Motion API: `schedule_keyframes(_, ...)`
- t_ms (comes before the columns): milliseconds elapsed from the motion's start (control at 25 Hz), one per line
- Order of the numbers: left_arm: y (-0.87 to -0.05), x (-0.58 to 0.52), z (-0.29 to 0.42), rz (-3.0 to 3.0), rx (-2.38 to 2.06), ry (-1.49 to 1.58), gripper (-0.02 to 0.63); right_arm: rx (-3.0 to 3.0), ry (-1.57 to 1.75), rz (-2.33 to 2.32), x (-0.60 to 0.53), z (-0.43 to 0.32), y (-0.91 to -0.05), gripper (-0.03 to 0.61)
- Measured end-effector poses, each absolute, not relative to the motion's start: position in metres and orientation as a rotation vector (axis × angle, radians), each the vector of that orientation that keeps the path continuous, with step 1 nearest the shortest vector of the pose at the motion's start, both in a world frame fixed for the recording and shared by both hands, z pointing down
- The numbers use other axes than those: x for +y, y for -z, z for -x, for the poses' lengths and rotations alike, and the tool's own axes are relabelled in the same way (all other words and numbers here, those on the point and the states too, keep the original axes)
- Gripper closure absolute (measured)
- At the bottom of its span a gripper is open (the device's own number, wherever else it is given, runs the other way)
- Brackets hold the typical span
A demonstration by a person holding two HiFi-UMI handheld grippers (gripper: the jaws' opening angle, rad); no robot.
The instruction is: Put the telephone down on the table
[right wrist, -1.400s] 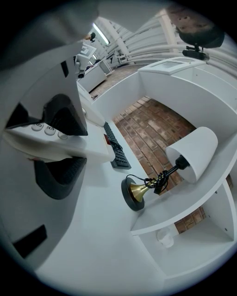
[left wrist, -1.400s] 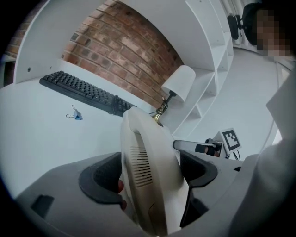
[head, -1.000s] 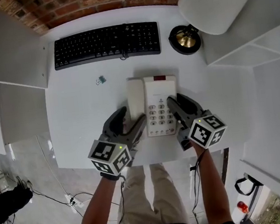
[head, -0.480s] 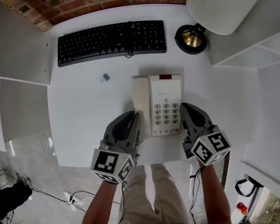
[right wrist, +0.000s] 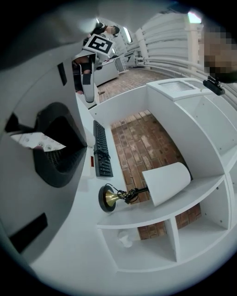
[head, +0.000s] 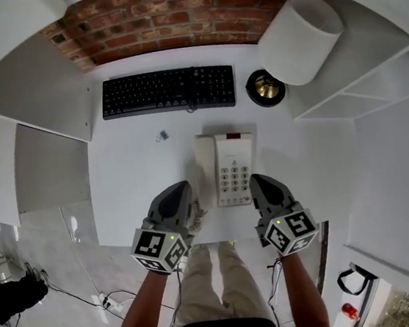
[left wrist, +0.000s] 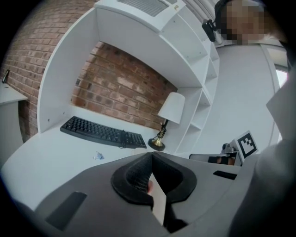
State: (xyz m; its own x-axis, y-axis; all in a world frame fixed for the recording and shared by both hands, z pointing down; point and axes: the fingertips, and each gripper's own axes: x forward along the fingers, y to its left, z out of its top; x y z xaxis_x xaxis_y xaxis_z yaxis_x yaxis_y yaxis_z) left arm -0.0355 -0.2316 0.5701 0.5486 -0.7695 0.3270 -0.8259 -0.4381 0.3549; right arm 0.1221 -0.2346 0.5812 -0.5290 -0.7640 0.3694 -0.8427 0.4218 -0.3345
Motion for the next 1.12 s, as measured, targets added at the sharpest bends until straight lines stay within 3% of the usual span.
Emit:
schedule_keyframes(600, -0.405, -0.206, 0.028, -2.468, -1.326, -0.075, 0.597, -2.660, -0.387, -1.512, -0.209, -0.106, -0.385, 0.586)
schedule_keyframes(1120, -0.304, -0.199, 0.059, -2.505, -1.492, 0.060, 0.597, -2.780, -0.185, -1.471, -0.194, -0.089, -0.281, 0.584)
